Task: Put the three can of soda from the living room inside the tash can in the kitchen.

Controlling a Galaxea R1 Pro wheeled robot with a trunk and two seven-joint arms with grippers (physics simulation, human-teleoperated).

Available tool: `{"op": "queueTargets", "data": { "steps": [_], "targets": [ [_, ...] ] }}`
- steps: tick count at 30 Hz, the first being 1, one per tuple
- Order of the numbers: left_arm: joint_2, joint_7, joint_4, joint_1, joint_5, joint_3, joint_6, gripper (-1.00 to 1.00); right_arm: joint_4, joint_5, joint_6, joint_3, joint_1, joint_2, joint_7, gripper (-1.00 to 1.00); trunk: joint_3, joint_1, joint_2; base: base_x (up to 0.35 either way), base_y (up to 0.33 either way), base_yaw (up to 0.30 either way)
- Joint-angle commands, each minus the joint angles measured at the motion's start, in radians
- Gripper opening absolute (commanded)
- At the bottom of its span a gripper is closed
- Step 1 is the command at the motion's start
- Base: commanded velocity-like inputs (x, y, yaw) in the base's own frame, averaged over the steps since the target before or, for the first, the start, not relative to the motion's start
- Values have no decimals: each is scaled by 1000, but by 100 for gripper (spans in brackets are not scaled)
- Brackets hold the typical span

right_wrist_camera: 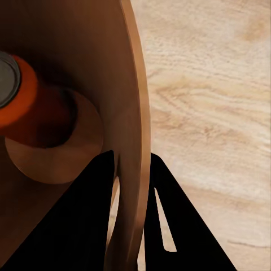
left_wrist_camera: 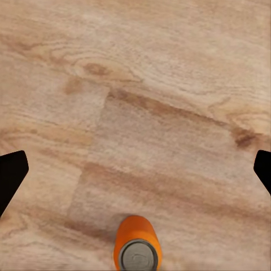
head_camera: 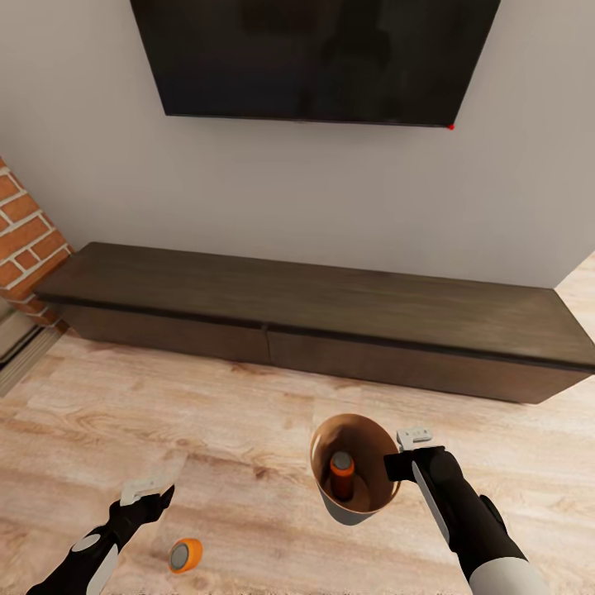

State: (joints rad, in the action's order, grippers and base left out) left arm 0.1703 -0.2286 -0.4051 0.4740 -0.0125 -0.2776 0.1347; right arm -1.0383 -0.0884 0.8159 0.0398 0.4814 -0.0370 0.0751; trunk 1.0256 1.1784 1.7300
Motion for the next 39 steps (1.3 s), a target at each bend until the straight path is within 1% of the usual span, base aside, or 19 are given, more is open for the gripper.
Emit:
{"op": "queueTargets", "data": {
  "steps": [1, 39],
  "targets": [
    [0, 0, 0, 0, 0, 0, 0, 100, 0, 13, 0, 0, 0, 0, 5, -100, 2, 0, 0, 0, 0, 0],
    [-5, 0, 12, 0, -5, -5, -1, 100, 0, 13, 0, 0, 0, 0, 5, -100, 62, 0, 0, 0, 0, 0]
  ]
}}
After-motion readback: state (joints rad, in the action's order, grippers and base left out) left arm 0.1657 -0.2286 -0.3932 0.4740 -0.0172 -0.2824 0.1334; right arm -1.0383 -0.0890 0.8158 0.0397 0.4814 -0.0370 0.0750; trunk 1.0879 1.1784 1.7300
